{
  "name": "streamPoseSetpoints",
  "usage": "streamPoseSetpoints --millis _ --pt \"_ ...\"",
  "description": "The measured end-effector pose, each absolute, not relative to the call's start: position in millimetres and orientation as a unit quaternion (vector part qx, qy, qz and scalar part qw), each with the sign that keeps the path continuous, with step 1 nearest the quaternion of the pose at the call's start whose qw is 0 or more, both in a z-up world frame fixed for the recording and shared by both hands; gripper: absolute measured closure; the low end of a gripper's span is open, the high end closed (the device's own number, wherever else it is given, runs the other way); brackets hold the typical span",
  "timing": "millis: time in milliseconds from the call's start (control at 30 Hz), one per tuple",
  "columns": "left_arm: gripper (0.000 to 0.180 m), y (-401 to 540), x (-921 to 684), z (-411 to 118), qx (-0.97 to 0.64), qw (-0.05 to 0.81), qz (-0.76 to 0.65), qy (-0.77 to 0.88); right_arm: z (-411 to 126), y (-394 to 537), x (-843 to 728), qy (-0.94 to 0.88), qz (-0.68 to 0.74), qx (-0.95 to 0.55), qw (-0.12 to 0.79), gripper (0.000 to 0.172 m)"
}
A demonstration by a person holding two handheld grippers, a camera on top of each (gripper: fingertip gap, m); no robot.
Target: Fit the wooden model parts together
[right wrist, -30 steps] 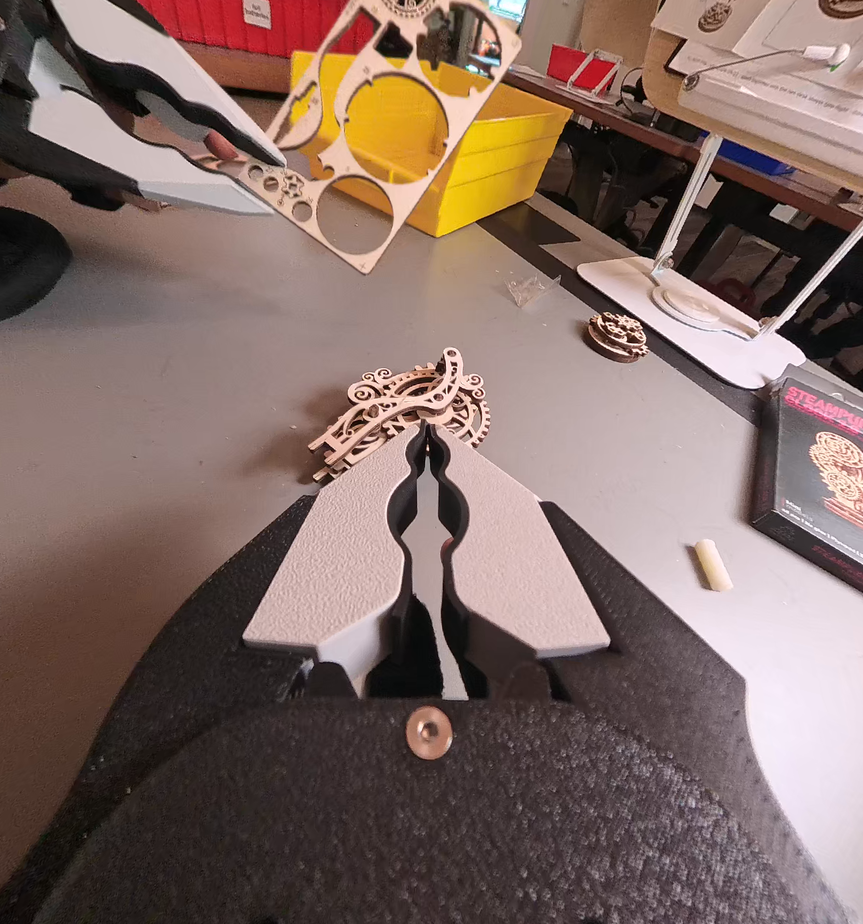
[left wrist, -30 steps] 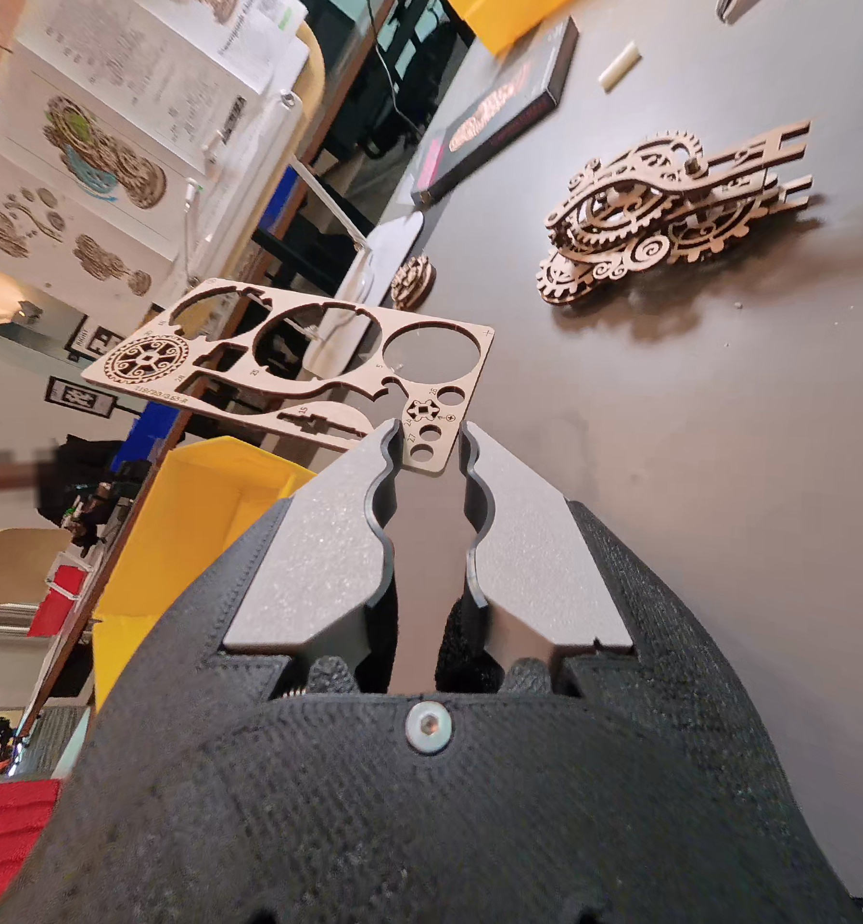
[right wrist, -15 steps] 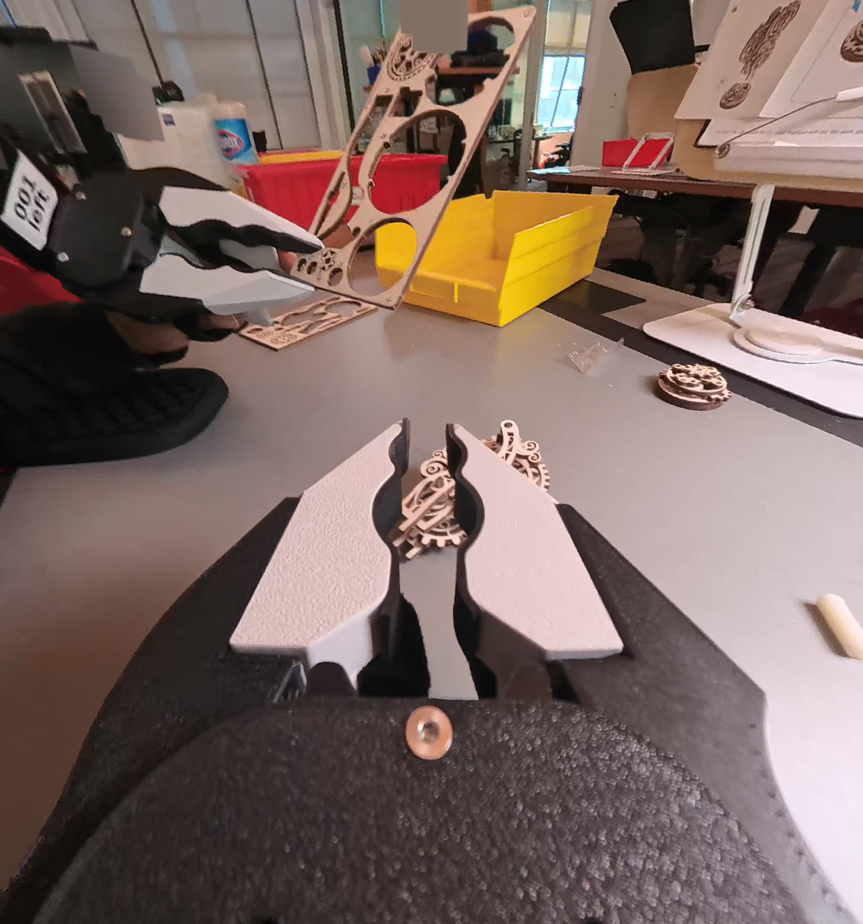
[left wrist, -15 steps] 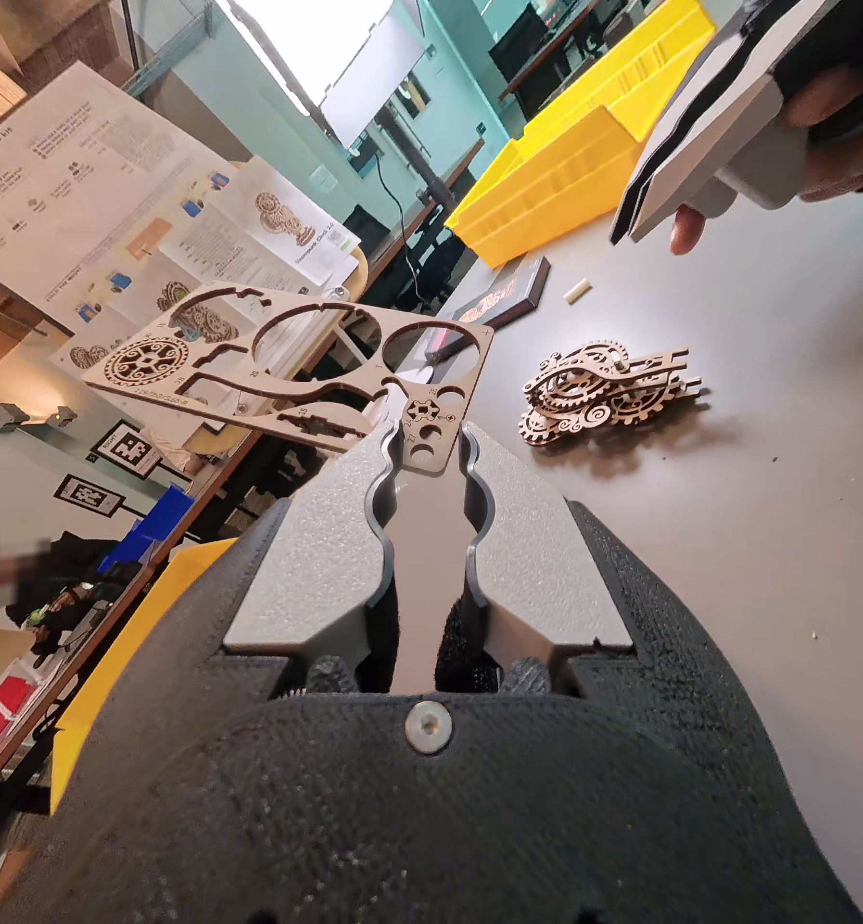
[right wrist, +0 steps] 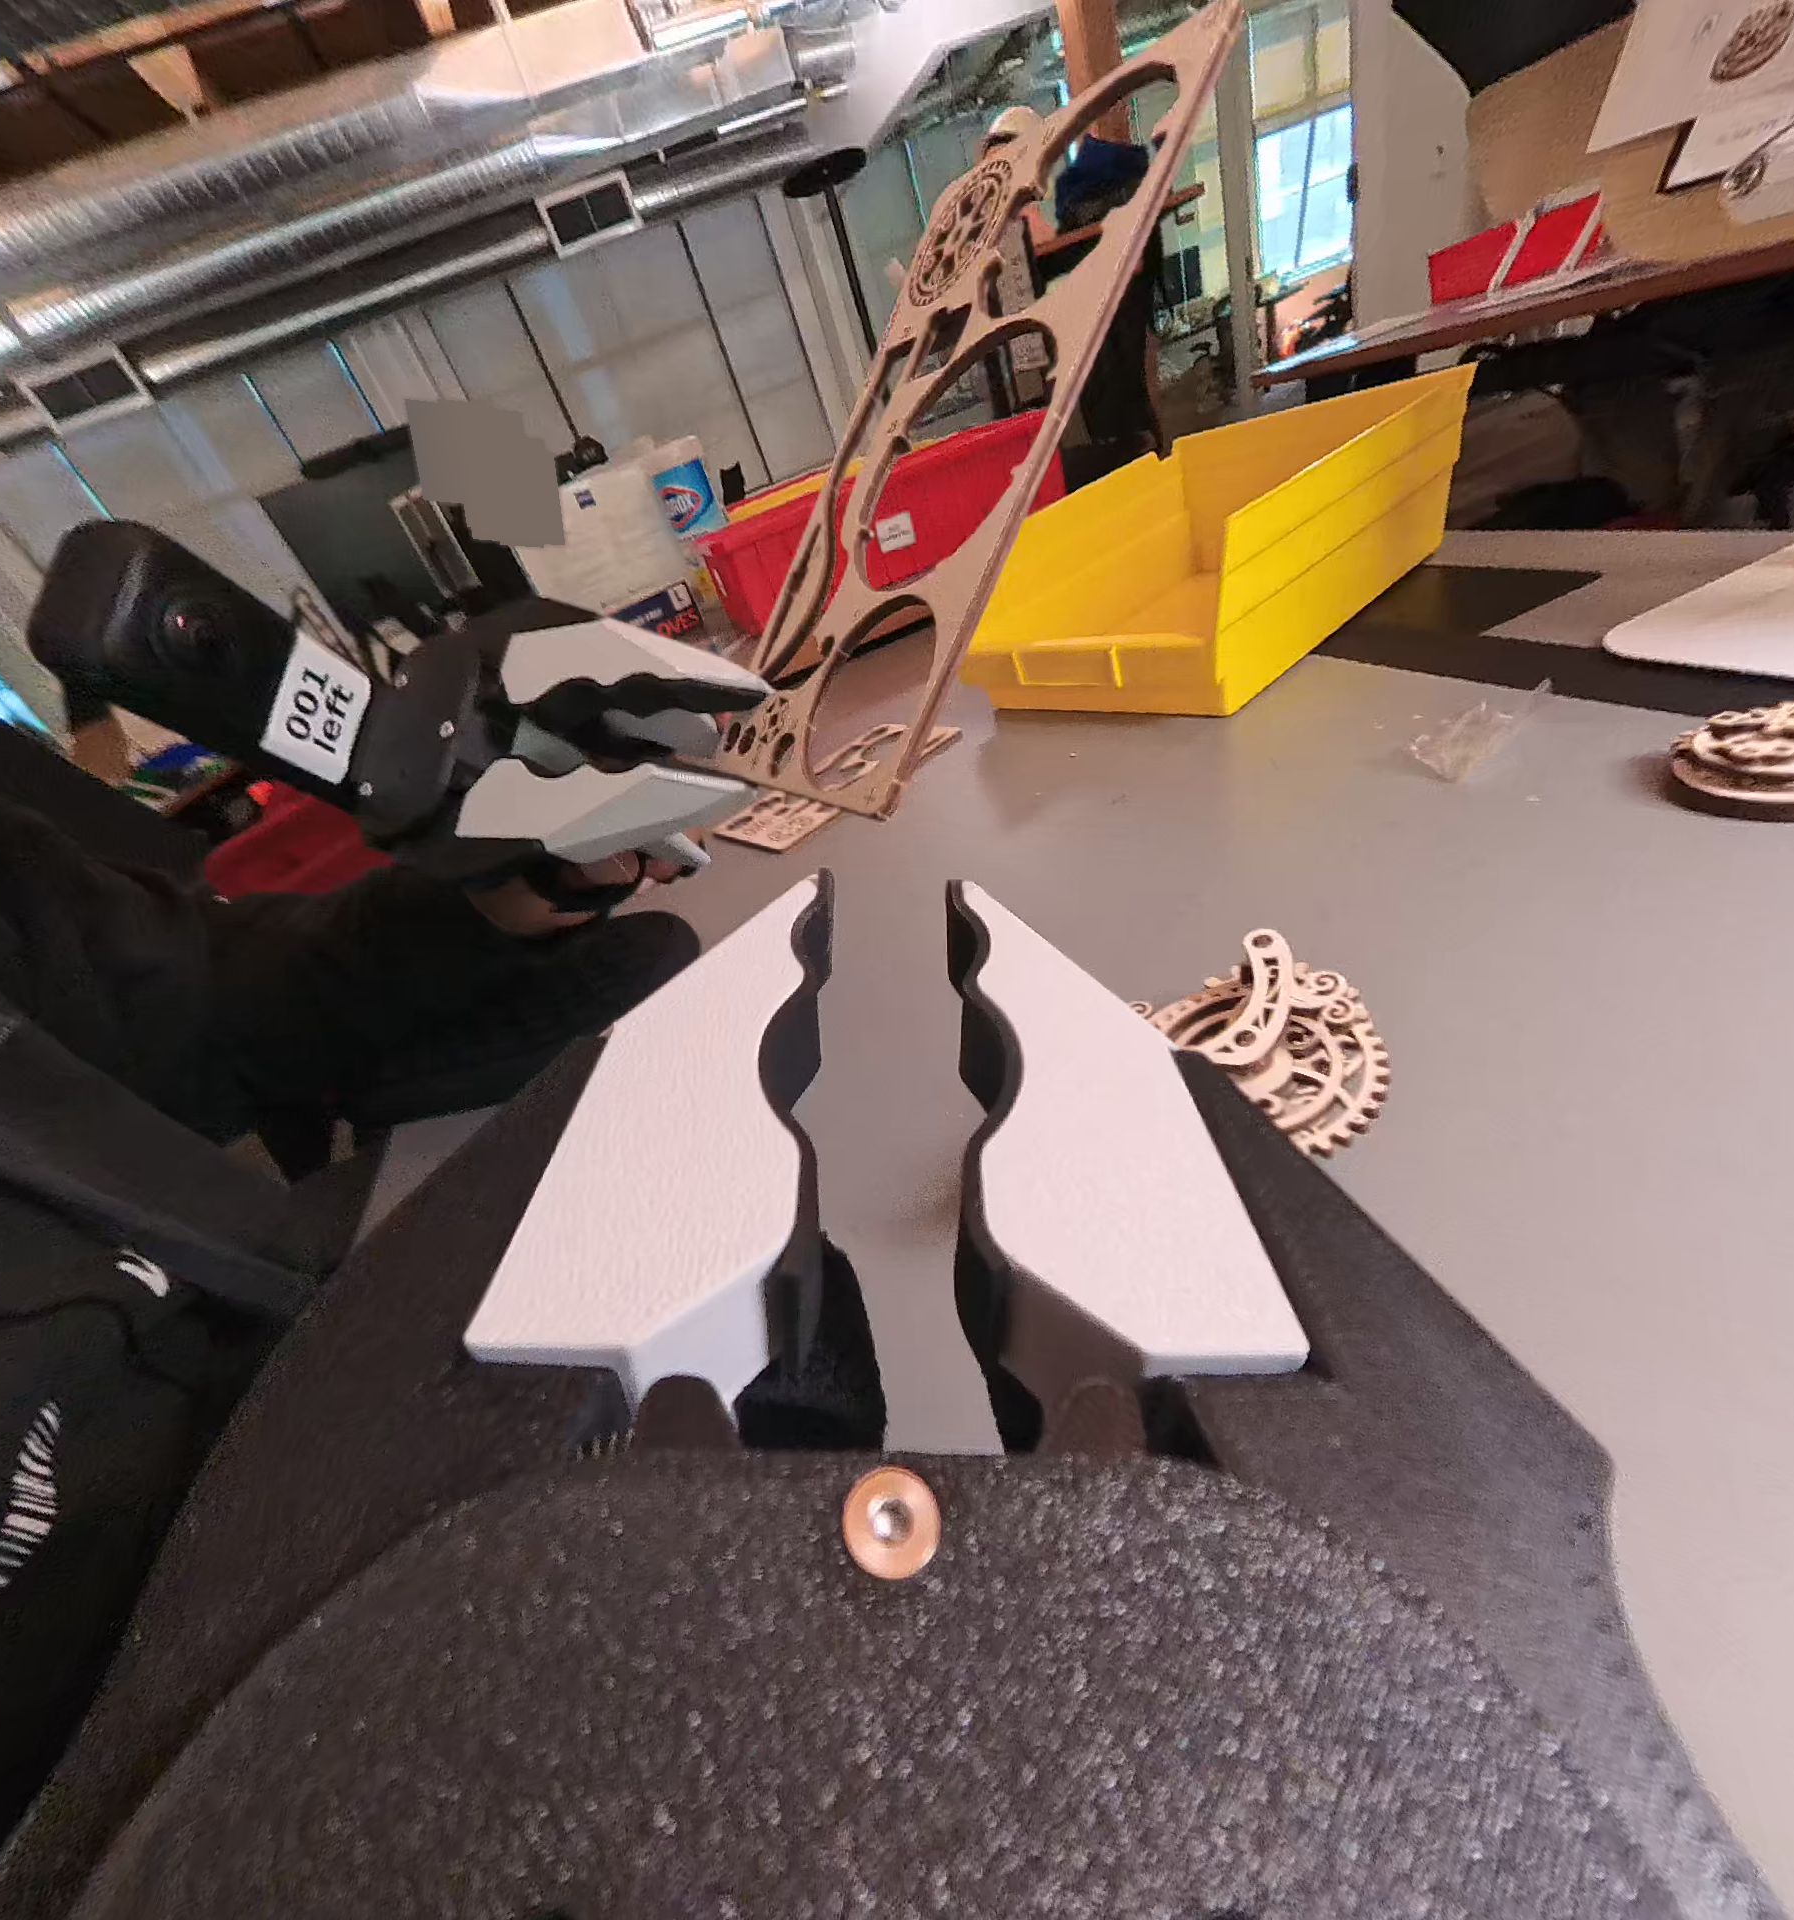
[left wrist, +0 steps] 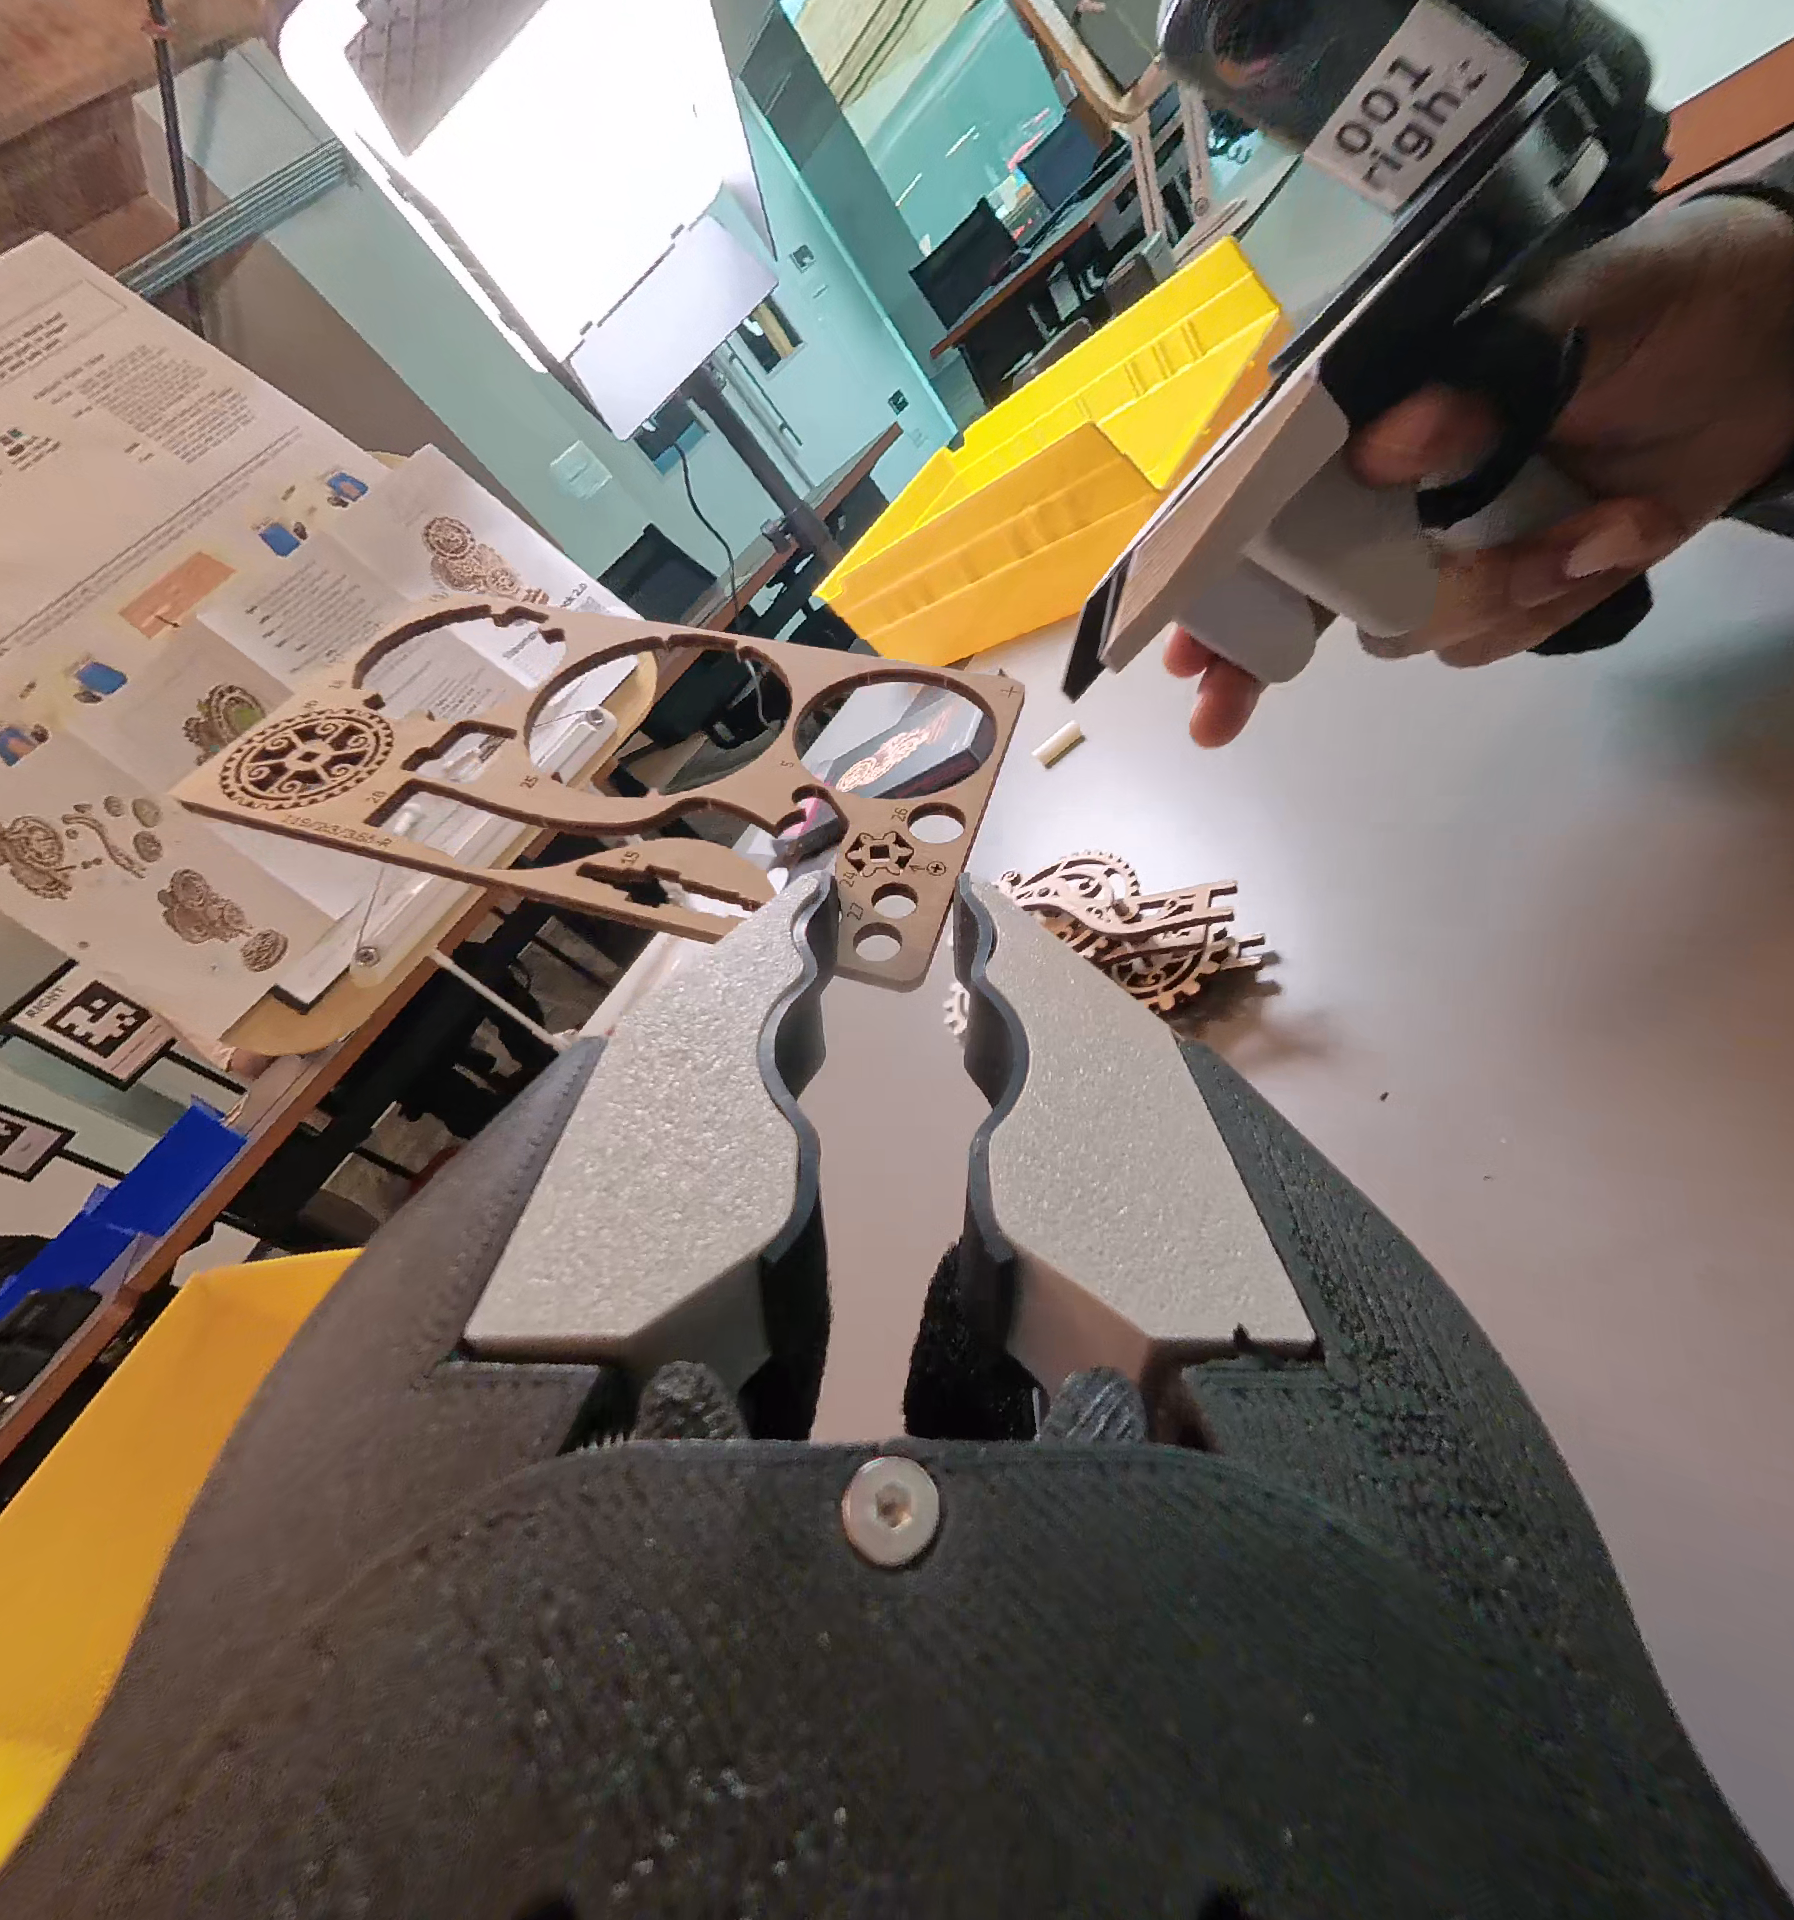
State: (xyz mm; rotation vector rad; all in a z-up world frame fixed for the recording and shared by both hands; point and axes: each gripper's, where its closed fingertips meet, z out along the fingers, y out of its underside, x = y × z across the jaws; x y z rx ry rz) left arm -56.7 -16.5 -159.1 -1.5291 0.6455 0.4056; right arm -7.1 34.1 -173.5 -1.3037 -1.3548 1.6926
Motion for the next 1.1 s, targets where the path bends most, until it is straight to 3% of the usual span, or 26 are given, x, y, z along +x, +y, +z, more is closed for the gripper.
streamPoseSetpoints --millis 233,533,767,933,1100 --pt "0.160 -12 -37 -163 -0.682 0.656 0.143 0.290 -168 27 -8 -0.465 0.696 -0.503 0.216 0.150" --pt "0.160 -6 -27 -172 -0.691 0.648 0.129 0.293 -170 17 -9 -0.433 0.738 -0.503 0.125 0.168" --pt "0.161 -6 -26 -169 -0.686 0.670 0.092 0.267 -167 21 -7 -0.398 0.765 -0.500 0.077 0.170" --pt "0.156 -14 -33 -143 -0.657 0.723 0.029 0.212 -159 30 1 -0.368 0.793 -0.485 0.029 0.170" --pt "0.153 -14 -50 -138 -0.672 0.719 -0.144 0.103 -147 26 17 -0.375 0.817 -0.436 -0.042 0.170"
